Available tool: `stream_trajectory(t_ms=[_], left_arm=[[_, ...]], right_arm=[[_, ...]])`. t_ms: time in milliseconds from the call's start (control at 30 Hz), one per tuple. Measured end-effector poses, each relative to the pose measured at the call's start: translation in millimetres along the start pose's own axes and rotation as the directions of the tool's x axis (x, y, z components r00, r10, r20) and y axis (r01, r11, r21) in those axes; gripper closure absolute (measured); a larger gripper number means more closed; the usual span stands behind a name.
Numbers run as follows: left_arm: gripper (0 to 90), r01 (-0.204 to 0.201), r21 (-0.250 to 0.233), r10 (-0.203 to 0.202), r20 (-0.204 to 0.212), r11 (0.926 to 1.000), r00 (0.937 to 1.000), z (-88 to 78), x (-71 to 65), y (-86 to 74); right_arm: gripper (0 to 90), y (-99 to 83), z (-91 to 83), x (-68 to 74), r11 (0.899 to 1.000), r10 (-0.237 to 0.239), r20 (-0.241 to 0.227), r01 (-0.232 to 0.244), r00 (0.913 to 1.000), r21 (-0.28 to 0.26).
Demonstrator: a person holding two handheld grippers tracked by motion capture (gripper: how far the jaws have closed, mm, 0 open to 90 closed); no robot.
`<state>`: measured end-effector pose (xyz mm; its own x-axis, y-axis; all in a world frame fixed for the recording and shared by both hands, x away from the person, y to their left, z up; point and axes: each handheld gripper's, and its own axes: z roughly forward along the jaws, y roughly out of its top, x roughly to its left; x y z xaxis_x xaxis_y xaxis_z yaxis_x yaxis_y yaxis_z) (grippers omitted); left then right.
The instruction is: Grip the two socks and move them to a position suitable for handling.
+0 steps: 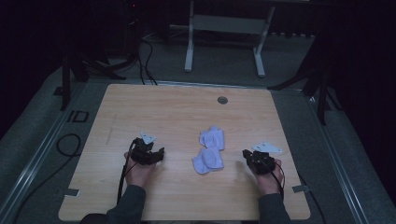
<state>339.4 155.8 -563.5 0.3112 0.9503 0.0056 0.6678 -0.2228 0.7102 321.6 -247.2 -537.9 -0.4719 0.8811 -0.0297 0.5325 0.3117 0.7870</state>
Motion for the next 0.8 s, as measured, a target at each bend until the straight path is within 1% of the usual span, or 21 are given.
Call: stream_trajectory(t_ms=[100, 200, 267, 367, 433, 500, 533, 567, 600, 633, 733, 800], left_arm=[[38.9, 0.003, -0.002, -0.003, -0.002, 1.0, 1.0, -0.2, -0.9, -0.2], [40.1, 0.001, 0.0, -0.001, -0.001, 1.0, 1.0, -0.5, -1.2, -0.2], [40.8, 0.002, 0.002, -0.002, -0.002, 1.0, 1.0, -0.8, -1.4, 0.0], [44.4, 0.009, 0.008, -0.009, -0.007, 0.9999, 0.9999, -1.9, -2.1, 0.4], [48.2, 0.011, 0.006, -0.011, -0.004, 0.9999, 0.9999, -2.3, -2.5, 0.5], [51.0, 0.019, 0.008, -0.02, 0.011, 0.9998, 0.9997, -3.1, -2.6, 1.0], [52.0, 0.028, 0.009, -0.028, 0.03, 0.9996, 0.9992, -3.6, -2.4, 1.2], [52.6, 0.03, 0.01, -0.03, 0.037, 0.9995, 0.9989, -3.8, -2.6, 1.3], [53.0, 0.031, 0.01, -0.031, 0.042, 0.9995, 0.9986, -3.9, -3.6, 1.4], [53.7, 0.029, 0.013, -0.029, 0.047, 0.9995, 0.9985, -4.6, -4.6, 1.7], [55.0, 0.018, 0.008, -0.018, 0.058, 0.9998, 0.9981, -6.9, -7.8, 2.7], [55.3, 0.006, -0.001, -0.006, 0.075, 1.0, 0.9971, -10.1, -11.5, 3.9]], right_arm=[[89.9, 4.6, 1.0, 10.2, 0.999, -0.036, -0.027, 0.036, 0.999, 0.005], [89.8, 8.1, 3.6, 19.9, 0.998, -0.064, -0.043, 0.065, 0.997, 0.005], [89.8, 9.9, 6.2, 25.5, 0.998, -0.066, -0.063, 0.066, 0.9958, 0.005], [89.8, 11.3, 10.4, 34.7, 0.997, -0.074, -0.097, 0.075, 0.9925, 0.007], [89.8, 11.5, 13.8, 42.4, 0.995, -0.098, -0.105, 0.1, 0.9896, 0.013], [89.7, 11.7, 17.9, 50.0, 0.994, -0.108, -0.118, 0.111, 0.9871, 0.019], [89.7, 11.7, 19.2, 52.0, 0.993, -0.112, -0.122, 0.115, 0.9862, 0.02], [89.7, 11.5, 21.6, 55.3, 0.993, -0.111, -0.131, 0.115, 0.9852, 0.026], [89.7, 11.1, 23.1, 57.3, 0.992, -0.114, -0.129, 0.119, 0.985, 0.03], [89.6, 10.5, 25.3, 59.7, 0.991, -0.121, -0.125, 0.126, 0.9848, 0.037], [89.5, 7.1, 31.8, 65.2, 0.988, -0.128, -0.133, 0.137, 0.9828, 0.065], [89.5, 5.7, 34.7, 67.7, 0.987, -0.126, -0.139, 0.138, 0.9822, 0.082]])
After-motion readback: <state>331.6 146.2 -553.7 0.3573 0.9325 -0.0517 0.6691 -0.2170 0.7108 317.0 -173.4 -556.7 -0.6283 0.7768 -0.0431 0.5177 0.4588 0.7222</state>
